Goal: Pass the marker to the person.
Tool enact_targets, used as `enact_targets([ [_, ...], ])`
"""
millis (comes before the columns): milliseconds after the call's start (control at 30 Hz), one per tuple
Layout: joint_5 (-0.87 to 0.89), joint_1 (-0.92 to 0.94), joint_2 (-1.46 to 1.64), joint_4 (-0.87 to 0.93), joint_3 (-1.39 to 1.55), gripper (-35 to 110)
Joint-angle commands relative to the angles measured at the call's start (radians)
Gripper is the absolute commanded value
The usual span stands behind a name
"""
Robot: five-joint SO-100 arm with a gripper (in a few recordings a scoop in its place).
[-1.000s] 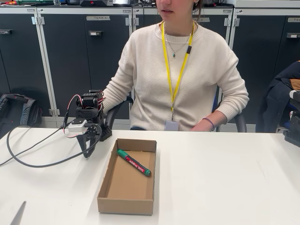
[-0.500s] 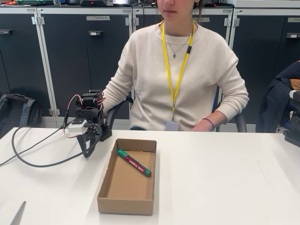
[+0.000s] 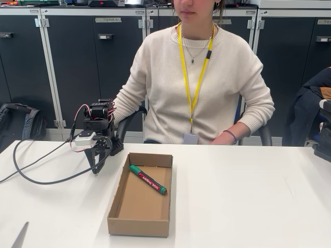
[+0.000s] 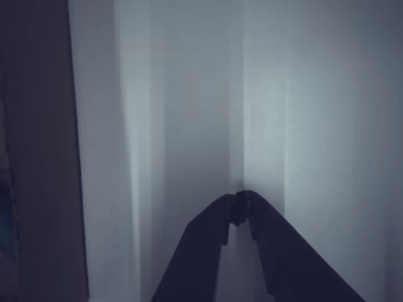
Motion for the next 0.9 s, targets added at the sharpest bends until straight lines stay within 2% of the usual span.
enact_targets([
  [0, 0.028, 0.002, -0.118, -0.120, -0.017, -5],
  [167, 0.123, -0.028, -0.400, -0.130, -0.322, -5],
  [433, 0.330, -0.098, -0.825, 0.129, -1.000, -5],
  [633, 0.308, -0.146, -1.086, 0.172, -1.305, -5],
  [867, 0.198, -0.301, -1.258, 0.137, -1.394, -5],
])
